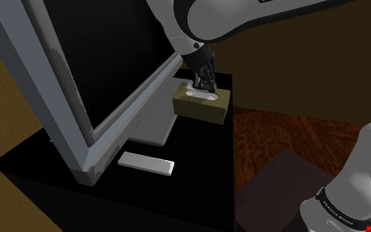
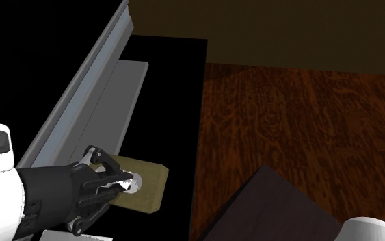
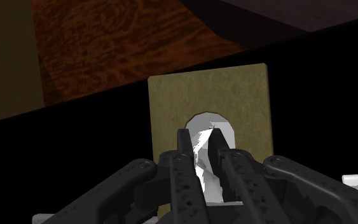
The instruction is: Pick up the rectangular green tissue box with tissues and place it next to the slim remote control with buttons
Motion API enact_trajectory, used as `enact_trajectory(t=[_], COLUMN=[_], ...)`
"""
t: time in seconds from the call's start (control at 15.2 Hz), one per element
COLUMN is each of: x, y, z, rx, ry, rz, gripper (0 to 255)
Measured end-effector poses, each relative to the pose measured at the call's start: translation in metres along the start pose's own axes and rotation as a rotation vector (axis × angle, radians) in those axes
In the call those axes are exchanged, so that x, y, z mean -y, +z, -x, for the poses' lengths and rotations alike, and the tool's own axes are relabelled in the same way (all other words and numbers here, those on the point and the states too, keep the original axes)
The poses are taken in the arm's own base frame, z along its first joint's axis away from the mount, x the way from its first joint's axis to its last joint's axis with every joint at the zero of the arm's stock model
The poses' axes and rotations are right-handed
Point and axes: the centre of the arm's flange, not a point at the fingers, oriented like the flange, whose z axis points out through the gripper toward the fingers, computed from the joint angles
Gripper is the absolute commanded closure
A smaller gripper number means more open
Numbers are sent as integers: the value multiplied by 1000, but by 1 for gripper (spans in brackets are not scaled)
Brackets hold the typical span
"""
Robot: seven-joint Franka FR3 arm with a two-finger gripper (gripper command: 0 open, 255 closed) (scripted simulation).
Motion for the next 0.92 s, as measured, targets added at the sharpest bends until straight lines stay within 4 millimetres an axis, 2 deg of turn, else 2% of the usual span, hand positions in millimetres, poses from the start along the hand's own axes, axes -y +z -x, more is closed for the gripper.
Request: enact_trajectory(t=[0.92], x=[35], y=[62], z=[-19], rx=[0], ry=[0], rz=[0], gripper=[255])
